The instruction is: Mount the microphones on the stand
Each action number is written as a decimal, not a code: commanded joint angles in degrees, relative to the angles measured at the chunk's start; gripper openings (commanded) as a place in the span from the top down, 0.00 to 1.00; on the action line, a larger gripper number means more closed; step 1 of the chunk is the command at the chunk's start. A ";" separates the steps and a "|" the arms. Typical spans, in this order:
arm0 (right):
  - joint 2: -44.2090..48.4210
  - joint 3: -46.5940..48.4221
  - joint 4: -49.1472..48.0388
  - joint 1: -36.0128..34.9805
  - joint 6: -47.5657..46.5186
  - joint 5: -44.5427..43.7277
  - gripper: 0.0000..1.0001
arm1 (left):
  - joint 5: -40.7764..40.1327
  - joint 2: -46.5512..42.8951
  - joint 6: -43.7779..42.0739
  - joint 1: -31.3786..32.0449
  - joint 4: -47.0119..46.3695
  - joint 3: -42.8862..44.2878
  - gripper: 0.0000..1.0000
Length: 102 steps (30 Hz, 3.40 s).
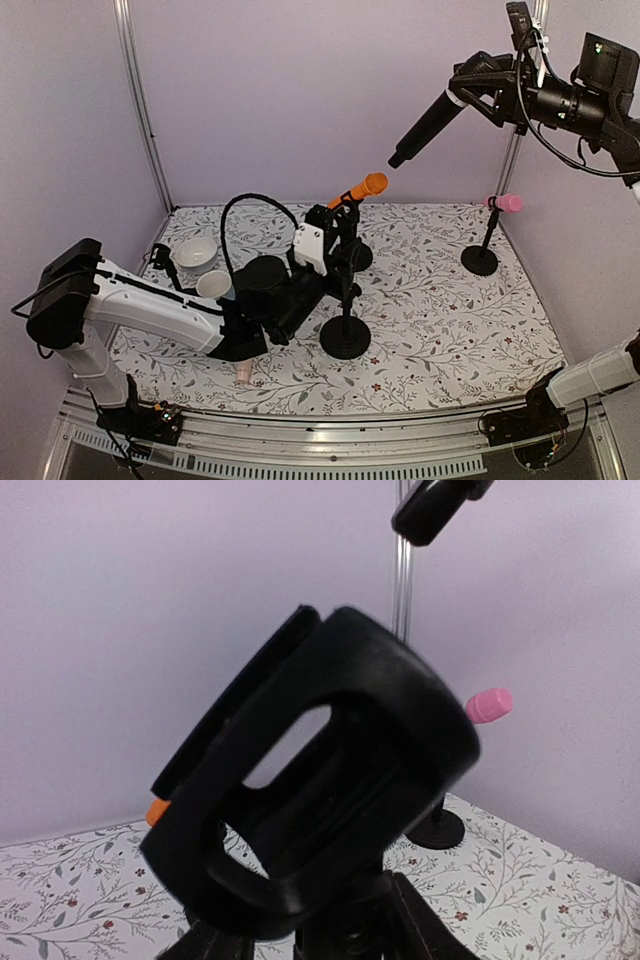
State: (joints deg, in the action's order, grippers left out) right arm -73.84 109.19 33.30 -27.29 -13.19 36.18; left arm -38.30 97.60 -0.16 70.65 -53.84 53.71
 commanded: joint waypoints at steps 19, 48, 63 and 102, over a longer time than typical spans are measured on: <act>1.74 -12.63 -16.31 -0.62 10.72 20.72 1.00 | -0.79 1.63 -5.20 1.78 -6.19 2.70 0.98; -4.56 -26.15 -14.97 -5.83 1.20 11.79 1.00 | 5.96 -1.41 -9.01 -0.22 -4.93 2.86 1.00; -4.50 -36.08 -15.80 -11.12 -2.51 5.92 1.00 | 11.57 -1.96 -8.27 -0.56 -7.94 1.19 1.00; -17.64 -38.03 -13.03 -13.87 0.96 -2.71 1.00 | 13.54 -5.01 -10.67 1.34 -1.07 1.42 1.00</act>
State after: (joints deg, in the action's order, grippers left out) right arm -79.99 78.26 -1.54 -39.81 -9.32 41.32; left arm -36.03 95.46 -1.65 68.47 -53.39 52.64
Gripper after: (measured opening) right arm 0.439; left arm 0.243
